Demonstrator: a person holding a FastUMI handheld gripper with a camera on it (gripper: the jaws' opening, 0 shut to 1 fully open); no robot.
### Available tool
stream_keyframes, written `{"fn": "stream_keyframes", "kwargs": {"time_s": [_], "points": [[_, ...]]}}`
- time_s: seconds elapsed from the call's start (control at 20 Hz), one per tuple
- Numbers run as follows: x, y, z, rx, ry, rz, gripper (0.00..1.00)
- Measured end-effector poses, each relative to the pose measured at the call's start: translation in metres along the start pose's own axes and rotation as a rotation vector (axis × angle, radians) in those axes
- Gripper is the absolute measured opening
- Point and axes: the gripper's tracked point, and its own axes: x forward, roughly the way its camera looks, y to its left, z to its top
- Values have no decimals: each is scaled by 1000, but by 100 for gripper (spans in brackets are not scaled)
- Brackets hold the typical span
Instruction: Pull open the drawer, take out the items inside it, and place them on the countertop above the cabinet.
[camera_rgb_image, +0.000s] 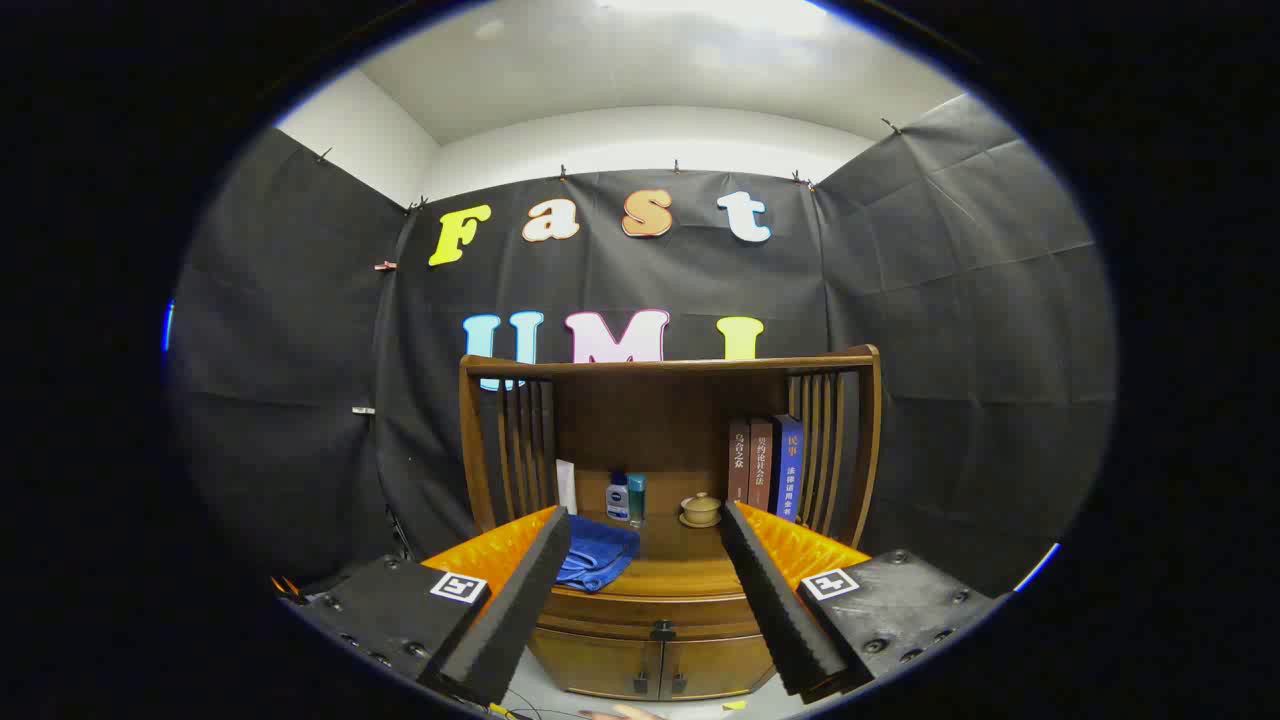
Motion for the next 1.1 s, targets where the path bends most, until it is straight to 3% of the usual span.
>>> {"fn": "stream_keyframes", "kwargs": {"time_s": [1.1], "points": [[-9,-2,-1,27,-5,-3,99]]}}
